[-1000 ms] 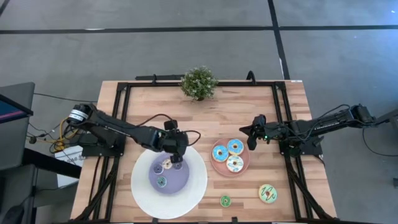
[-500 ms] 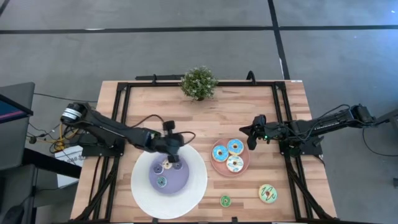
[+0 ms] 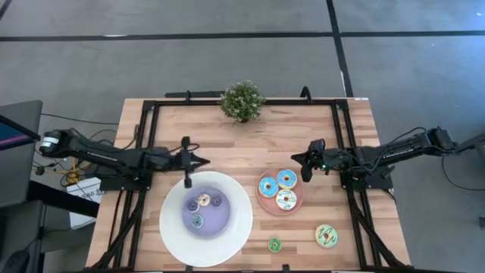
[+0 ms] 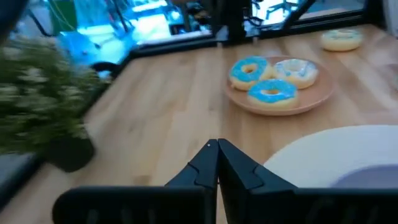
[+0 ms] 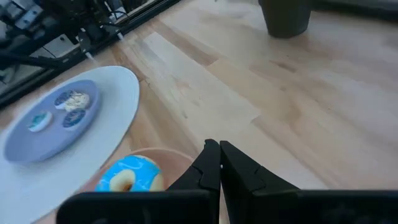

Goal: Pick & Place donuts
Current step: Put the big light green donut on the pink plate

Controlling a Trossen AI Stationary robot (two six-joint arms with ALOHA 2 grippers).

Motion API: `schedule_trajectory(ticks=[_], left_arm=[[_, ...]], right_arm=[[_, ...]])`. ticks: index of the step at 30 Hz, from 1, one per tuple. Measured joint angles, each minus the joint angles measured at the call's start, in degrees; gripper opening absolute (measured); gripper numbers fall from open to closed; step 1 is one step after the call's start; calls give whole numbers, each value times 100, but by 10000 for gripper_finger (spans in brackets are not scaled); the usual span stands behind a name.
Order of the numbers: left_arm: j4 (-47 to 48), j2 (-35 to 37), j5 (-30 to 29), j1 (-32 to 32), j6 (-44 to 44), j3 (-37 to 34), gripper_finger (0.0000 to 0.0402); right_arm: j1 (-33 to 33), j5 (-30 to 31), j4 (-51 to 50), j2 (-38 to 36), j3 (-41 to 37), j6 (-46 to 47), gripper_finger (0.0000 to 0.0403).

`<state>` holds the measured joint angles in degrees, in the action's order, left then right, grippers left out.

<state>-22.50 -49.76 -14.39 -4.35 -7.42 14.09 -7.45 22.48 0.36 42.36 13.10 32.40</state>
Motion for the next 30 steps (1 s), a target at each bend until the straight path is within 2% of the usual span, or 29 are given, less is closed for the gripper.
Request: schedule_trajectory(ticks=[3,5,8,11,17,19,22,24,30], left_arm=[[71,435,-458,170,-248,-254,0],[245,632,-627,202,107,-356,0],[270,715,-591,206,512,-436,0],[307,693,-250,209,609,-585,0],[292,625,-131,209,818,-727,0],[233,628,-131,209,817,-774,0],[216,628,-131,209,815,-800,0],[209,626,-131,209,806,-800,0],[210,625,-133,209,741,-800,0]], right_arm=[[-227,16,-276,100,177,385,0],[-409,87,-686,252,411,665,0],[-739,306,-1500,646,901,1130,0],[-1087,329,-2512,1153,1535,1758,0],[-1972,-6,-4595,2210,2750,3677,0],[-2297,-6,-5027,2479,3014,4183,0],[-2630,-59,-5095,2786,3242,4735,0],[-2833,-285,-5042,2989,3305,5237,0],[-3565,-1721,-5080,3449,3318,6772,0]])
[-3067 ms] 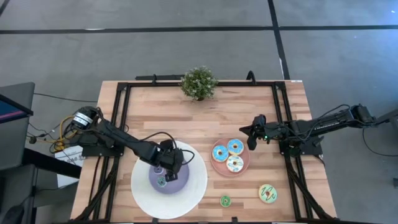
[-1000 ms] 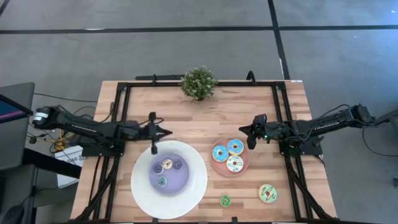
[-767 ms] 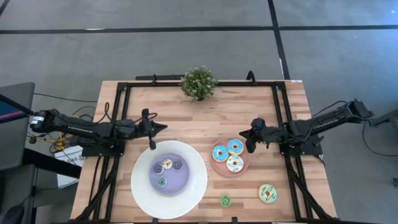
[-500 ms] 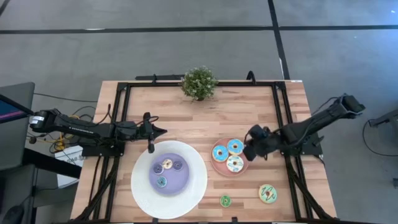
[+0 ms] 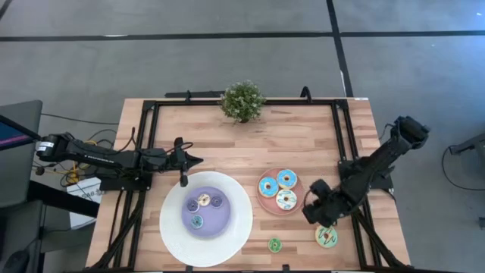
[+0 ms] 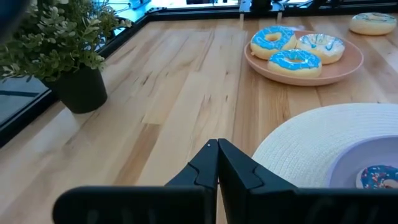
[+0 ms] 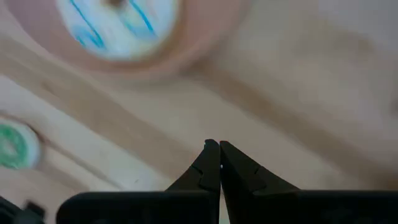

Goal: Pick & Place donuts
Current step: Put the big light green donut on the pink plate

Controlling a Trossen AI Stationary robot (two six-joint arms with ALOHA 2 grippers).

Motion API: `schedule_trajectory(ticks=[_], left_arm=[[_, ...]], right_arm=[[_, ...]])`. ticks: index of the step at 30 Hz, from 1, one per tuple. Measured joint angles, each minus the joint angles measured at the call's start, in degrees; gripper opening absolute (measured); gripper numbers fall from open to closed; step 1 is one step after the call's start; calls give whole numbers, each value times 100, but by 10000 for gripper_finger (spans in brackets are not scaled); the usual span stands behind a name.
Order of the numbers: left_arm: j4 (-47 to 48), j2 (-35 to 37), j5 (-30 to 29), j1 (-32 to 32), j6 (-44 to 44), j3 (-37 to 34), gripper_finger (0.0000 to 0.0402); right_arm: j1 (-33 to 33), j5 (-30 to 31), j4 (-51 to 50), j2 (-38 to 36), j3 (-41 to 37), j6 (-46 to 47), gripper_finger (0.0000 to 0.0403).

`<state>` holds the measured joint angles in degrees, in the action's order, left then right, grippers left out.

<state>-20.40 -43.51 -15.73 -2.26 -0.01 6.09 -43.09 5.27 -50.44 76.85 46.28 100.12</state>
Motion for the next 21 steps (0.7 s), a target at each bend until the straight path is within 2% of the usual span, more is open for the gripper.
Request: schedule_trajectory(ticks=[3,8,15,21], left_arm=[[1,0,-3,0,-15,0,0],[-2,2,-203,0,-37,0,0],[-4,2,-322,0,-182,2,0],[-7,2,-452,0,-185,2,0]], right_arm=[[-272,-378,-5,43,4,447,0],[-668,-538,6,-29,123,949,17],[-1145,-662,3,33,216,1631,92],[-1395,-888,53,440,219,1681,165]])
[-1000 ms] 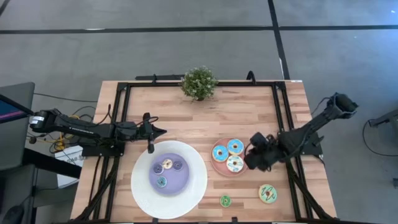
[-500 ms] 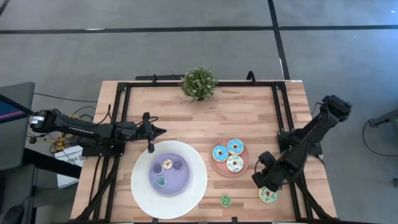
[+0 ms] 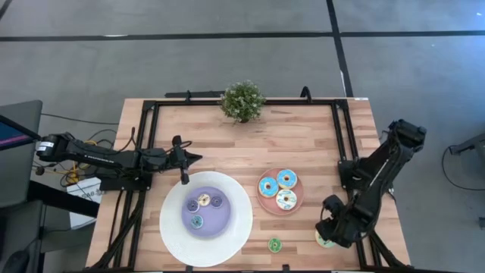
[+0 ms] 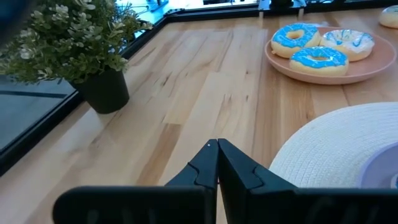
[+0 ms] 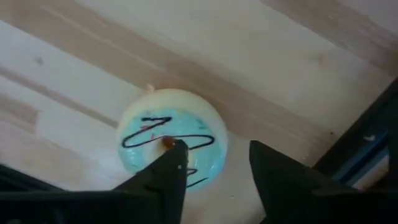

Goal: Pick & Place donuts
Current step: Put the big light green donut on the pink plate

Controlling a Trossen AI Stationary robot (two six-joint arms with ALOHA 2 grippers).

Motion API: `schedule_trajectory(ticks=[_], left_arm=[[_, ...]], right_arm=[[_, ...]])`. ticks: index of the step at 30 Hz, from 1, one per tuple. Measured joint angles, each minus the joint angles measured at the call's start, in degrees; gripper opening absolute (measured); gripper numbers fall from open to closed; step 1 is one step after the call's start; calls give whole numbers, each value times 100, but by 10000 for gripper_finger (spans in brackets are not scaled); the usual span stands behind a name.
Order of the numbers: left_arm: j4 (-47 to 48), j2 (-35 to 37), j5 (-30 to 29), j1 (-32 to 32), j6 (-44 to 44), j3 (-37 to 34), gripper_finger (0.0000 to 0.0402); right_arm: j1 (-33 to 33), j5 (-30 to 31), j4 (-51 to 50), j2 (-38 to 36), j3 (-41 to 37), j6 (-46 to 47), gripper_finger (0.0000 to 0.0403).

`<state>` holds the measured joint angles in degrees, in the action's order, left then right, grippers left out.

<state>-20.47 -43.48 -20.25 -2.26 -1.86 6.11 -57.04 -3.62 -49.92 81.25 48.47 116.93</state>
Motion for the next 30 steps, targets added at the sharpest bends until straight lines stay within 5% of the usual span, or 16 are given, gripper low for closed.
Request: schedule_trajectory(ticks=[8,14,22,30], left_arm=[[0,0,30,0,46,0,0],[0,0,33,0,52,3,0],[0,0,41,0,58,4,0],[0,0,43,0,61,4,0]], right_arm=[[-34,-392,557,629,0,-265,226],[-32,-542,560,948,-2,-435,234],[-25,-505,674,1183,4,-466,201],[18,-459,674,1136,2,-448,120]])
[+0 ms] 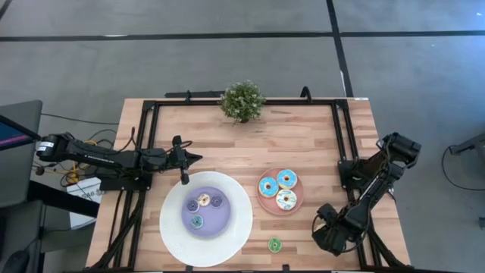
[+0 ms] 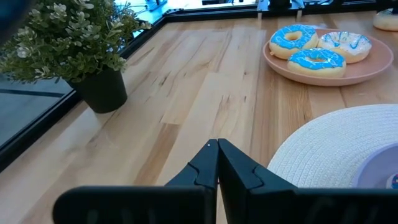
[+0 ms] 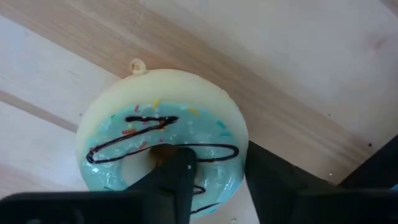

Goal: Pick & Place donuts
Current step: Put the big light green donut on the pink plate

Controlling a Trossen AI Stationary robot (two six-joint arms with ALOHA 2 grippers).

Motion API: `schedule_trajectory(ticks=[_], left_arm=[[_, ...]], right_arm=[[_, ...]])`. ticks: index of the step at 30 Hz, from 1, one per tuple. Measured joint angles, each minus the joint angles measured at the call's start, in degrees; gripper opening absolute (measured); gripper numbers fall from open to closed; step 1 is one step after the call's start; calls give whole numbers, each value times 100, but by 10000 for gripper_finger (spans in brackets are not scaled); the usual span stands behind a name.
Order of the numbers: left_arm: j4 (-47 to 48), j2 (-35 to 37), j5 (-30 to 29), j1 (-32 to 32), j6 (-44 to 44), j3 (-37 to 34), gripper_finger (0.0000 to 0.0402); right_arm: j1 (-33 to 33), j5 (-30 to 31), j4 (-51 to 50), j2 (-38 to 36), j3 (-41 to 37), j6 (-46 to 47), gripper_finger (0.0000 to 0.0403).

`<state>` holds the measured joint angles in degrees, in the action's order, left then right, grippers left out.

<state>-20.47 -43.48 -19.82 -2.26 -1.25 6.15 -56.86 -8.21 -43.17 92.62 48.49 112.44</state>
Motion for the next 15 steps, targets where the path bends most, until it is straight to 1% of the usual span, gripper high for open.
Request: schedule_trajectory(ticks=[4,6,9,12,15], left_arm=[[0,0,1,0,25,0,0],[0,0,1,0,25,0,0],[2,0,1,0,25,0,0],[2,0,0,0,25,0,0],[0,0,-2,0,25,0,0]], right_arm=[[26,-2,0,-2,0,-29,97],[58,5,-21,-46,1,-45,92],[129,184,-88,-225,31,-186,92],[245,594,-125,-527,53,-380,93],[446,1055,-109,-839,52,-812,93]])
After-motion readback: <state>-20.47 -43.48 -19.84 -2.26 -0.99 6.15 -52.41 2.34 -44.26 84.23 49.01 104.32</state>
